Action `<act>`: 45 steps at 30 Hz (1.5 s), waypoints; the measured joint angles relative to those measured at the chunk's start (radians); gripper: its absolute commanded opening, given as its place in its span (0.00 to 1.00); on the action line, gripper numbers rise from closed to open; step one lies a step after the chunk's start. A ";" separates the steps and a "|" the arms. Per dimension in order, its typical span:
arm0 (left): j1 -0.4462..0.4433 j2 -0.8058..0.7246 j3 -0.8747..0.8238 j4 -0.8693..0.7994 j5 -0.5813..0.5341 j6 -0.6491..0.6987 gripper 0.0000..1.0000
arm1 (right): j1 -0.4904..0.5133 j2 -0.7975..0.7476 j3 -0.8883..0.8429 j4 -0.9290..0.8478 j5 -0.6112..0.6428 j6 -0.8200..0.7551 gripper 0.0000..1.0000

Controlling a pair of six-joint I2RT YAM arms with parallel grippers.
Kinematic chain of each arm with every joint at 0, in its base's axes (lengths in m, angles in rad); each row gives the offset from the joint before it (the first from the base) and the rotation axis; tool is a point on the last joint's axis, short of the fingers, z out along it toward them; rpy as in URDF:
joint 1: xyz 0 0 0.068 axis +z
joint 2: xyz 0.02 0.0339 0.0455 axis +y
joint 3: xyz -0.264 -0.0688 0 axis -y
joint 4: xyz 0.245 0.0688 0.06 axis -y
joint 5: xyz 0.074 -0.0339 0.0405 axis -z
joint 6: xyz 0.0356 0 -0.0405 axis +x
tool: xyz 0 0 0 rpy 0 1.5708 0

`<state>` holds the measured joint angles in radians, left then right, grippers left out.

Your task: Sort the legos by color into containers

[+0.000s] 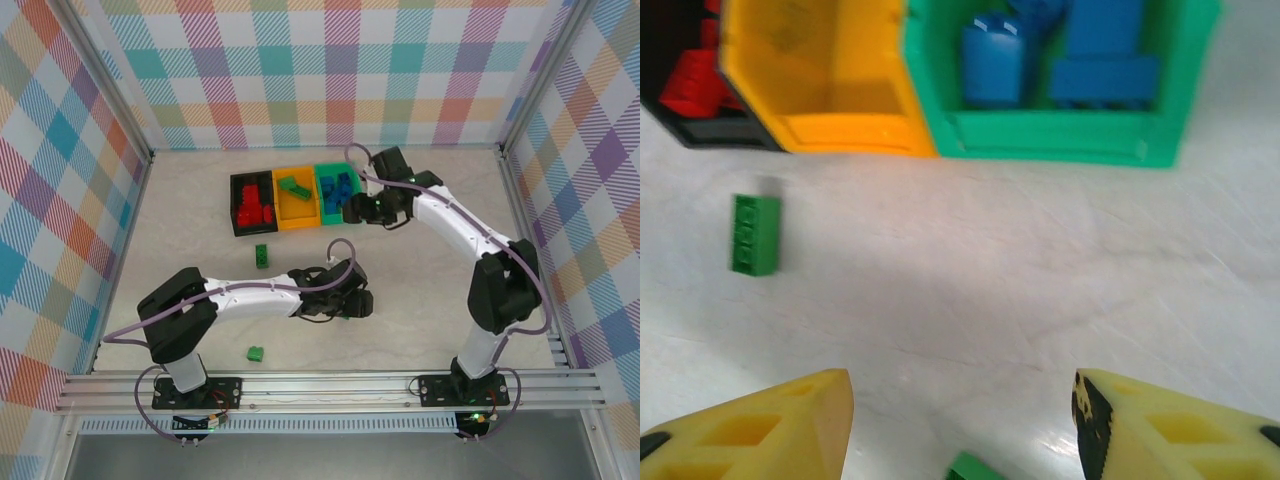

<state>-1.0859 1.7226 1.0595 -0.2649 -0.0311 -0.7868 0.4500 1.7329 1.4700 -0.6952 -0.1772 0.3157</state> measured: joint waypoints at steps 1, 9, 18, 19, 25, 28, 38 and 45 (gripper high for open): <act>-0.005 0.004 0.006 -0.016 -0.007 0.006 0.67 | -0.008 -0.016 -0.036 0.003 0.007 -0.003 0.61; -0.027 0.030 0.063 -0.132 -0.056 0.038 0.65 | -0.044 -0.093 -0.224 0.030 0.043 -0.009 0.61; -0.069 0.043 0.102 -0.242 -0.186 0.040 0.66 | -0.044 -0.105 -0.291 0.074 0.046 -0.006 0.61; -0.069 0.043 0.102 -0.247 -0.196 0.040 0.66 | -0.044 -0.105 -0.293 0.077 0.046 -0.006 0.61; -0.070 0.064 0.125 -0.287 -0.210 0.040 0.64 | -0.044 -0.107 -0.311 0.092 0.046 -0.002 0.61; -0.070 0.115 0.159 -0.294 -0.209 0.040 0.62 | -0.044 -0.107 -0.316 0.093 0.046 -0.002 0.61; -0.071 0.160 0.169 -0.327 -0.211 0.035 0.30 | -0.044 -0.108 -0.322 0.097 0.047 -0.003 0.61; -0.070 0.153 0.177 -0.363 -0.241 0.033 0.29 | -0.044 -0.117 -0.344 0.103 0.047 -0.003 0.61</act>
<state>-1.1561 1.8751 1.2362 -0.6281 -0.2726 -0.7540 0.4057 1.6157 1.1259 -0.5926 -0.1303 0.3130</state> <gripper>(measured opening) 0.315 0.606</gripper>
